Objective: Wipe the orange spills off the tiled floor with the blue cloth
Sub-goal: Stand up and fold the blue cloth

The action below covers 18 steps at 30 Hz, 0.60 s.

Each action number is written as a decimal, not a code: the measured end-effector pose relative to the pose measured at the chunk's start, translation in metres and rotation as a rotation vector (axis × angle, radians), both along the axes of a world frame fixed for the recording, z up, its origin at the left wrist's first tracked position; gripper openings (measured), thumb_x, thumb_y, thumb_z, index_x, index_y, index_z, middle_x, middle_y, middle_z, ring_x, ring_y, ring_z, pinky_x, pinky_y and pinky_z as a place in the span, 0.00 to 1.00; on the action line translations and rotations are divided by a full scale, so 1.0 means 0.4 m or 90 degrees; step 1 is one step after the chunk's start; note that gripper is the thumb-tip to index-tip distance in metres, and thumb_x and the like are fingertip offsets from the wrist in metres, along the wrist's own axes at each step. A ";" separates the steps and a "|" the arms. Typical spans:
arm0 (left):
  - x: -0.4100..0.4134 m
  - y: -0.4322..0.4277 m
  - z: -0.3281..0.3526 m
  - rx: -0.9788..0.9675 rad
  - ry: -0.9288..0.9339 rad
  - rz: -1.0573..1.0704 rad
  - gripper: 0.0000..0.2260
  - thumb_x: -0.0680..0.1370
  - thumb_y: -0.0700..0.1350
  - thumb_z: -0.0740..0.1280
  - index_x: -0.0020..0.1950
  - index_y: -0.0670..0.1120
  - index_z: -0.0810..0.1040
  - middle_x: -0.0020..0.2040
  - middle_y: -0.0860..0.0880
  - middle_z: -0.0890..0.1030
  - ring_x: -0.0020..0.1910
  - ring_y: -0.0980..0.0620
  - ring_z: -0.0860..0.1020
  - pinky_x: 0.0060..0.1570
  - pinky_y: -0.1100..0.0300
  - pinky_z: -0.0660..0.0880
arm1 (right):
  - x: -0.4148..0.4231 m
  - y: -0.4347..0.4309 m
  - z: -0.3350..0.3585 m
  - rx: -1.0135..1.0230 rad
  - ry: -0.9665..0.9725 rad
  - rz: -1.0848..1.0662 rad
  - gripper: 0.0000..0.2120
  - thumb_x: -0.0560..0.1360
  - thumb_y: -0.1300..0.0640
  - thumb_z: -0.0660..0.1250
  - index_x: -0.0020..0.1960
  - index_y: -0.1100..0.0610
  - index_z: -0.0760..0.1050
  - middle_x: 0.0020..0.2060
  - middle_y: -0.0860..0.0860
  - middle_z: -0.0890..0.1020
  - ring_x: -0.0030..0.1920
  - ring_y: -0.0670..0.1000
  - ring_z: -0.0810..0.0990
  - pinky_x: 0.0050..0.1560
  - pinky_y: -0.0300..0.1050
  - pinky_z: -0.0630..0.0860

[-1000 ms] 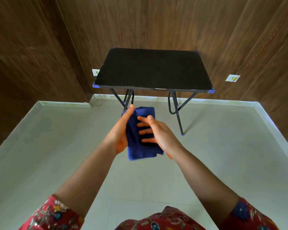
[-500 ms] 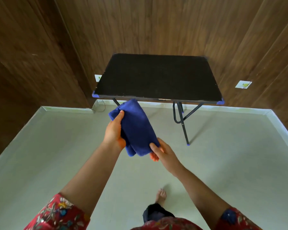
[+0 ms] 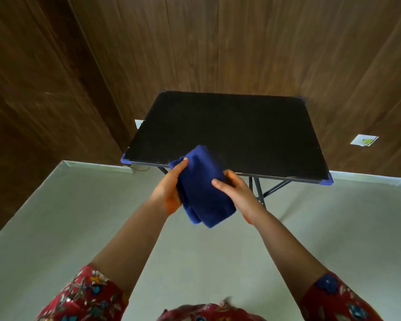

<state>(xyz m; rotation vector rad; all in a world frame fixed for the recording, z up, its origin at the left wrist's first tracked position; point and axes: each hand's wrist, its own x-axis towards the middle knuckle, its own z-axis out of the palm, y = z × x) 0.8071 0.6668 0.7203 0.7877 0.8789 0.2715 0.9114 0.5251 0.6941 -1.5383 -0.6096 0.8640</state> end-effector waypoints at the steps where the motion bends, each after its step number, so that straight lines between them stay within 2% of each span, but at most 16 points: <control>1: 0.017 0.010 -0.017 -0.001 -0.001 -0.038 0.19 0.78 0.55 0.64 0.65 0.48 0.76 0.62 0.46 0.79 0.62 0.46 0.77 0.60 0.50 0.74 | 0.020 0.011 -0.009 -0.007 0.028 -0.028 0.07 0.78 0.55 0.68 0.49 0.58 0.73 0.41 0.47 0.81 0.41 0.43 0.79 0.41 0.35 0.75; 4: 0.039 0.013 -0.075 0.005 0.071 -0.133 0.15 0.78 0.53 0.64 0.62 0.49 0.76 0.59 0.46 0.80 0.56 0.44 0.79 0.47 0.49 0.77 | 0.067 0.044 -0.039 -0.071 0.088 -0.113 0.11 0.78 0.52 0.66 0.57 0.57 0.72 0.51 0.52 0.81 0.50 0.52 0.80 0.48 0.46 0.76; 6: 0.064 0.018 -0.119 0.026 0.090 -0.144 0.15 0.78 0.46 0.67 0.64 0.48 0.74 0.60 0.45 0.79 0.55 0.45 0.79 0.43 0.50 0.79 | 0.095 0.063 -0.067 -0.111 0.127 -0.136 0.09 0.79 0.54 0.65 0.57 0.55 0.71 0.51 0.52 0.79 0.49 0.52 0.79 0.46 0.47 0.77; 8: 0.106 0.039 -0.160 0.076 0.099 -0.148 0.21 0.76 0.39 0.69 0.68 0.49 0.72 0.62 0.45 0.79 0.56 0.45 0.79 0.40 0.51 0.80 | 0.126 0.083 -0.096 -0.148 0.145 -0.148 0.04 0.80 0.57 0.64 0.53 0.55 0.71 0.50 0.54 0.80 0.46 0.52 0.79 0.43 0.48 0.78; 9: 0.126 0.047 -0.175 0.099 0.101 -0.151 0.23 0.75 0.36 0.69 0.69 0.50 0.71 0.61 0.45 0.79 0.56 0.44 0.79 0.39 0.52 0.80 | 0.137 0.091 -0.107 -0.166 0.147 -0.150 0.03 0.80 0.58 0.64 0.52 0.56 0.72 0.50 0.55 0.81 0.47 0.54 0.80 0.46 0.51 0.79; 11: 0.179 0.082 -0.203 0.120 0.103 -0.162 0.25 0.75 0.32 0.67 0.69 0.51 0.70 0.60 0.46 0.80 0.56 0.43 0.80 0.41 0.50 0.80 | 0.180 0.123 -0.131 -0.175 0.158 -0.142 0.06 0.80 0.60 0.64 0.56 0.57 0.73 0.55 0.58 0.81 0.51 0.57 0.80 0.51 0.55 0.79; 13: 0.229 0.131 -0.222 0.131 0.098 -0.170 0.25 0.74 0.31 0.66 0.68 0.50 0.71 0.60 0.46 0.80 0.56 0.43 0.80 0.44 0.49 0.80 | 0.220 0.156 -0.132 -0.172 0.179 -0.138 0.07 0.80 0.60 0.63 0.58 0.55 0.71 0.54 0.53 0.79 0.49 0.53 0.80 0.46 0.51 0.79; 15: 0.294 0.200 -0.238 0.163 0.092 -0.186 0.24 0.74 0.30 0.65 0.66 0.50 0.71 0.60 0.45 0.80 0.55 0.42 0.80 0.46 0.48 0.80 | 0.272 0.208 -0.136 -0.170 0.187 -0.131 0.06 0.80 0.61 0.62 0.54 0.51 0.71 0.51 0.49 0.79 0.47 0.50 0.79 0.41 0.47 0.78; 16: 0.326 0.236 -0.242 0.183 0.096 -0.191 0.23 0.74 0.30 0.65 0.65 0.50 0.72 0.60 0.45 0.80 0.55 0.42 0.80 0.46 0.47 0.80 | 0.297 0.237 -0.137 -0.171 0.194 -0.131 0.07 0.80 0.62 0.62 0.55 0.50 0.72 0.52 0.49 0.79 0.49 0.51 0.79 0.40 0.46 0.78; 18: 0.401 0.311 -0.246 0.198 0.104 -0.193 0.23 0.74 0.29 0.65 0.63 0.51 0.71 0.60 0.45 0.79 0.54 0.43 0.80 0.46 0.47 0.80 | 0.359 0.314 -0.150 -0.184 0.199 -0.151 0.14 0.80 0.64 0.62 0.63 0.54 0.70 0.60 0.54 0.78 0.53 0.55 0.78 0.40 0.46 0.78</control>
